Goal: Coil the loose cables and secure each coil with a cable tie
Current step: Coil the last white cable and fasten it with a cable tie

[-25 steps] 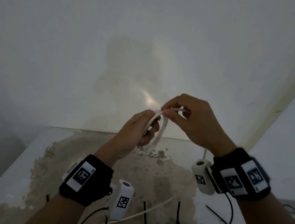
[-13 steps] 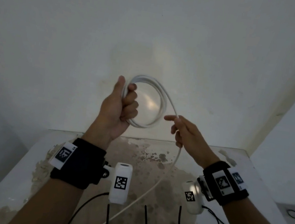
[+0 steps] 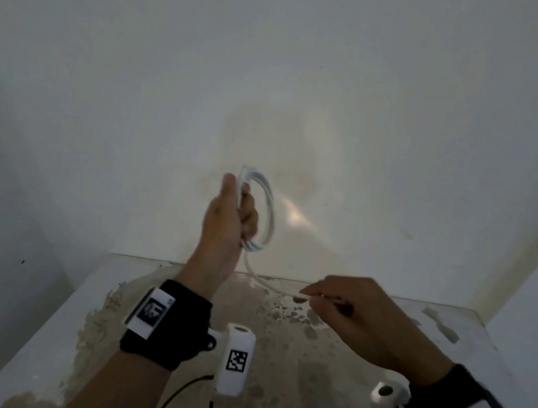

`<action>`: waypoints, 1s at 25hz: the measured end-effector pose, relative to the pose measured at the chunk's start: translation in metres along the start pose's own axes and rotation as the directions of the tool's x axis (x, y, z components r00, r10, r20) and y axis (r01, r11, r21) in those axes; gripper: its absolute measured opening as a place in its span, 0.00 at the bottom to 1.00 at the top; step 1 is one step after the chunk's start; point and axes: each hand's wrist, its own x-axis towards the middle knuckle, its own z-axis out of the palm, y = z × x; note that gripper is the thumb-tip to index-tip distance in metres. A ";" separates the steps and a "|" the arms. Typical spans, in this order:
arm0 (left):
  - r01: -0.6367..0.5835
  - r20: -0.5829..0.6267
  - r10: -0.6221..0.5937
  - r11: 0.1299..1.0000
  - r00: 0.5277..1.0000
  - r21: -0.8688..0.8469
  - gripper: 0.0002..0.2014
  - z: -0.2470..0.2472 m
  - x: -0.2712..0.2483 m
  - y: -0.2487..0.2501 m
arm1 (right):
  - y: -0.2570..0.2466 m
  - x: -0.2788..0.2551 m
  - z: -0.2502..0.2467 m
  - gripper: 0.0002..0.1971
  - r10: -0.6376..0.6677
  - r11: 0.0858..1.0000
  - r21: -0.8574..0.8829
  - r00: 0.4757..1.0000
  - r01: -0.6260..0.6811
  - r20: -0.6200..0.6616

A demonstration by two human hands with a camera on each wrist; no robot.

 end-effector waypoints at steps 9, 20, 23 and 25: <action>0.316 0.457 -0.445 0.888 0.770 0.334 0.21 0.032 -0.060 -0.039 | -0.007 0.020 -0.065 0.09 -0.002 0.973 -0.227 0.987 -0.036 -0.163; 0.451 0.334 -0.340 0.820 0.879 -0.352 0.23 0.027 -0.037 -0.030 | 0.047 -0.048 0.032 0.20 0.575 0.648 0.575 0.816 -0.499 0.060; 0.311 0.114 -0.290 0.912 0.950 -0.266 0.24 0.021 -0.024 -0.035 | 0.031 -0.066 0.051 0.16 0.521 0.692 0.446 0.820 -0.568 0.236; 0.276 0.033 -0.275 0.941 0.961 -0.197 0.24 0.019 -0.021 -0.042 | 0.018 -0.072 0.053 0.17 0.453 0.710 0.470 0.851 -0.525 0.266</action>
